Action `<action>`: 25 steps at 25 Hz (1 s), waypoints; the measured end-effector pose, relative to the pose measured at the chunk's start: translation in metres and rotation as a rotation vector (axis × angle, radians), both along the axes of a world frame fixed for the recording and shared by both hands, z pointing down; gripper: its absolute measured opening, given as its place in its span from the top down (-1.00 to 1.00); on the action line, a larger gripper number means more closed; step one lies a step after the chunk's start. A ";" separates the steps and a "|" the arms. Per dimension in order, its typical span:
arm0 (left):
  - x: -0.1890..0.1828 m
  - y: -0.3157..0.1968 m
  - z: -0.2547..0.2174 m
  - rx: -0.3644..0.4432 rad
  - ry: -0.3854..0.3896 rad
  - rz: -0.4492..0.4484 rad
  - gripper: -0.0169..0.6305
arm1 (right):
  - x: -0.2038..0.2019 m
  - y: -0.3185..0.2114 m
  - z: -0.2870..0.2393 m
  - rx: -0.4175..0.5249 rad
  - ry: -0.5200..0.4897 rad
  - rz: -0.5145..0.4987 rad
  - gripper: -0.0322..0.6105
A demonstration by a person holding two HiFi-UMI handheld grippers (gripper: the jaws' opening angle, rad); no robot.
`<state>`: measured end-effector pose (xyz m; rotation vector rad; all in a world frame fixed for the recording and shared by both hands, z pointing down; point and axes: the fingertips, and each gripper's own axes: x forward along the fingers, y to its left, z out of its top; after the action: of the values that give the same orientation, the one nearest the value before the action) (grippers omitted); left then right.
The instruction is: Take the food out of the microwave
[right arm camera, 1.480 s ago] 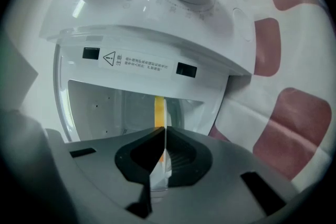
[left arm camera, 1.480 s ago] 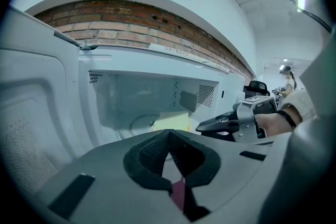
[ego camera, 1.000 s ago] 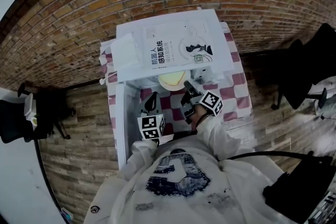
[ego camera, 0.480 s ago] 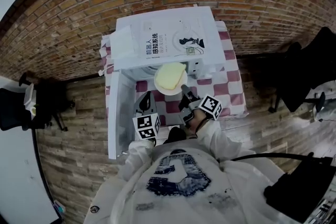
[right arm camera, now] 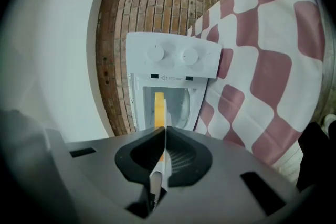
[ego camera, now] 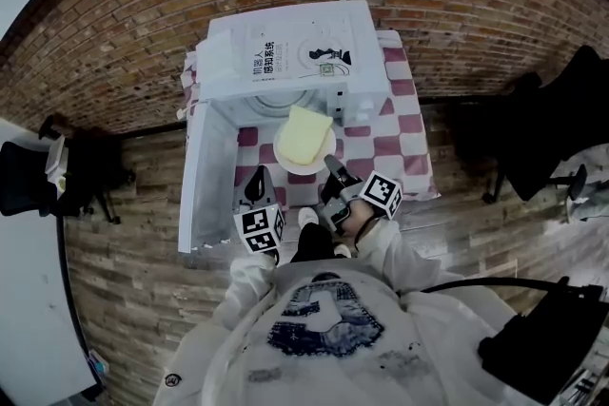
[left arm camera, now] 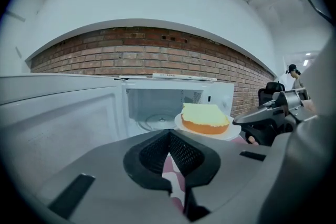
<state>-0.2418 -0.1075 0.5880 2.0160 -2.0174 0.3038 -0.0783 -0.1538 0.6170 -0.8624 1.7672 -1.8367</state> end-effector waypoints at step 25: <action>0.037 0.074 -0.031 0.051 -0.023 0.062 0.92 | 0.040 0.080 -0.054 0.056 -0.096 0.045 0.84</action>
<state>-0.2045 -0.0340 0.5568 2.1182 -1.9979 0.2922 -0.0380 -0.0743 0.5626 -0.7732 1.7182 -1.7619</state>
